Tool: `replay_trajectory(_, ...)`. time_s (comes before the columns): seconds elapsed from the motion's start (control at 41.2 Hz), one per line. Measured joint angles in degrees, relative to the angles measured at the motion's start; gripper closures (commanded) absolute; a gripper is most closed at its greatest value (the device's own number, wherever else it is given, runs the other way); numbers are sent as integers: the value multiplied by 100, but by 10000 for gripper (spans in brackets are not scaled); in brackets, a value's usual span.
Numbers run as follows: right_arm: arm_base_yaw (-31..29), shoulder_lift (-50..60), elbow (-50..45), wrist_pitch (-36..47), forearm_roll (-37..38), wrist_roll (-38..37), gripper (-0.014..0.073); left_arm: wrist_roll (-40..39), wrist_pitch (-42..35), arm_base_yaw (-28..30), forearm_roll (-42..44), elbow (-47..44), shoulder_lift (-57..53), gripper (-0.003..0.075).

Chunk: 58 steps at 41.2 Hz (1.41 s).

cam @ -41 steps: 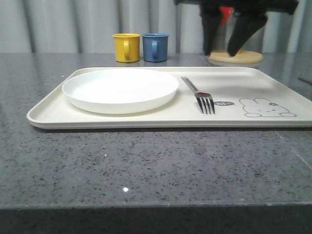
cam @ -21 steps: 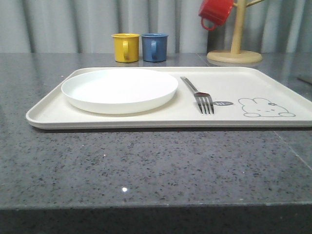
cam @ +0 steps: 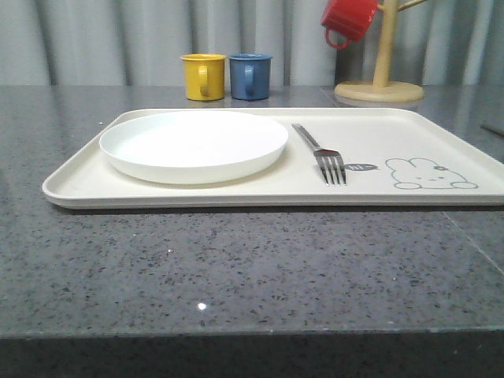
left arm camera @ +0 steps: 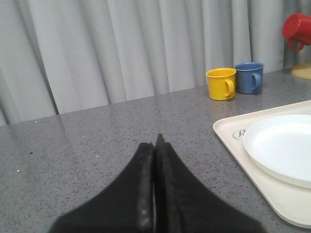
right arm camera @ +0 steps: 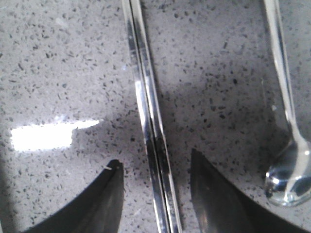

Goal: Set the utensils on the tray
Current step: 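Grasp the steel chopsticks with the right gripper, then place the chopsticks on the tray beside the fork and release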

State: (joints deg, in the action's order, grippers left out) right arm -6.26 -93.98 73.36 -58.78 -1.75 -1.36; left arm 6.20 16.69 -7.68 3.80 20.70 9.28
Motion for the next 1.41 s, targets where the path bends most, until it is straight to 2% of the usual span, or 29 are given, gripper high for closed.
replay_trajectory(0.315,0,-229,-22,116,-12,3,246,0,0,0,0,0,0,739)
replay_trajectory(0.364,0,-229,-22,116,-12,3,280,0,0,0,0,0,0,739)
replay_trajectory(0.582,-28,-239,-22,130,22,8,554,0,0,0,0,0,0,739)
replay_trajectory(0.679,-28,-239,-11,101,22,8,611,0,0,0,0,0,0,739)
replay_trajectory(0.945,-28,55,219,-269,-12,-81,613,0,0,0,0,0,0,739)
replay_trajectory(1.115,128,320,728,-813,-15,-351,613,0,0,0,0,0,0,739)
replay_trajectory(1.406,1208,290,1223,-1098,-25,-918,613,0,0,0,0,0,0,739)
